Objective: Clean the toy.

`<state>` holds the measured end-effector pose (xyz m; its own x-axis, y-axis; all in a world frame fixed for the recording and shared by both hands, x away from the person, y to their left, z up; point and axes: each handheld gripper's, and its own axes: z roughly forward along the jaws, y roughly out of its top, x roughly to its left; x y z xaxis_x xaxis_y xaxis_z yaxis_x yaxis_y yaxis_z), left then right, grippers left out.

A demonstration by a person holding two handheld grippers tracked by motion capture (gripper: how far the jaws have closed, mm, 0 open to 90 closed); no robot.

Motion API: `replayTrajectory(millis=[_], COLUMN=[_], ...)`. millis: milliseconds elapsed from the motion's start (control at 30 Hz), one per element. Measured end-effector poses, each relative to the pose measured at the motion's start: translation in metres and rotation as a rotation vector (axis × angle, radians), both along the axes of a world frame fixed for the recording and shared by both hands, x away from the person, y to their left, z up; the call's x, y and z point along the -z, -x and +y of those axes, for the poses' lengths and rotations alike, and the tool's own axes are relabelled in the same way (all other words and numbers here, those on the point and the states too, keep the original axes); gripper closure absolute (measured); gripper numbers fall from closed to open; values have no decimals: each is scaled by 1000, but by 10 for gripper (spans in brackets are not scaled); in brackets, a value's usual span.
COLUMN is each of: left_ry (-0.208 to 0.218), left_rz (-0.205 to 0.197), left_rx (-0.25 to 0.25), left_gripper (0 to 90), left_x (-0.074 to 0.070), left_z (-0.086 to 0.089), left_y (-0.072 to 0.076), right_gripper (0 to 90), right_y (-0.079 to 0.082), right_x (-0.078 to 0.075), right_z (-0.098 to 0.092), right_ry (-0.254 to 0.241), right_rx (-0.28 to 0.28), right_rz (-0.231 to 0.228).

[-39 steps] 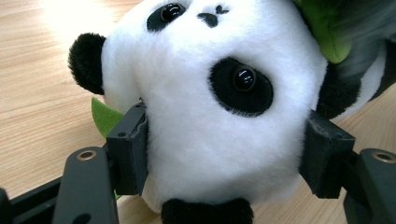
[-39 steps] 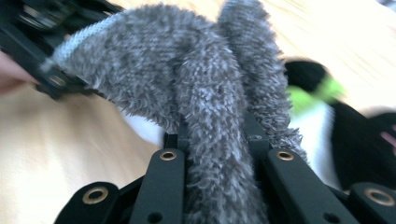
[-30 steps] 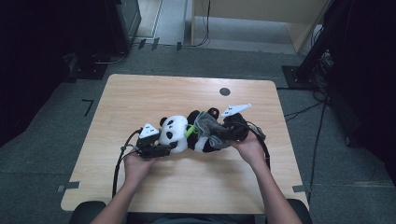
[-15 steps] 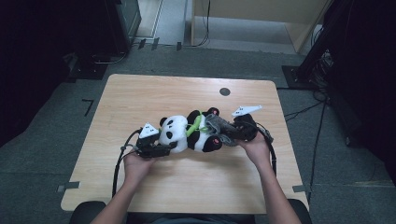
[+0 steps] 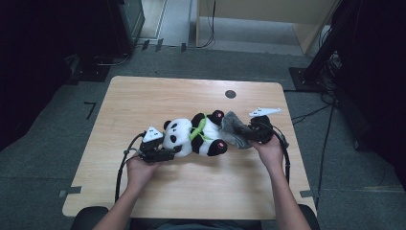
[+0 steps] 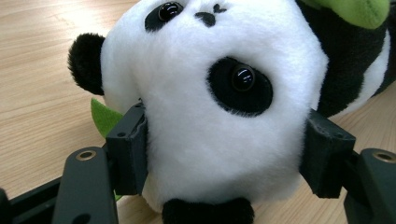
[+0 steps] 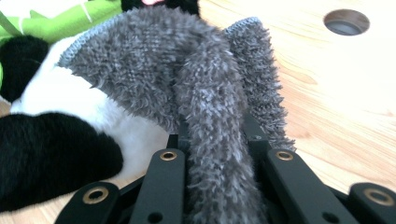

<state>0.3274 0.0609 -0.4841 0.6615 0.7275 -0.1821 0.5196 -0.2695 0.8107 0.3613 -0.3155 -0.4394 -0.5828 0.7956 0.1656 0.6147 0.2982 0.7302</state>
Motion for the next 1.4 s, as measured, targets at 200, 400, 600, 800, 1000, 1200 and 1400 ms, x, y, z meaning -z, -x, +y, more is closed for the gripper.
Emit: replayTrajectory(millis=[200, 400, 600, 800, 1000, 1200, 1400], left_ry=[-1, -1, -4, -11, 8, 19, 5], left_rz=[-5, -3, -4, -5, 8, 10, 10], left_rx=[1, 1, 8, 6, 9, 8, 12], left_gripper=[293, 292, 280, 280, 281, 281, 280], left_x=[1, 1, 3, 2, 3, 3, 2], left_z=[0, -1, -1, -2, 0, 1, 1], left_y=[0, 0, 0, 1, 0, -1, -2], right_gripper=[767, 759, 757, 763, 764, 766, 765], right_y=[-4, -4, -2, 2, 9, 10, 9], right_x=[4, 13, 24, 30, 37, 43, 48], right_z=[16, 30, 30, 29, 27, 27, 25], right_ry=[-51, -67, -65, -92, -118, -95, -79], right_rx=[-23, -73, -103, -74, -46, -8, -4], right_rz=[-18, -5, -39, -8, 27, 80, 118])
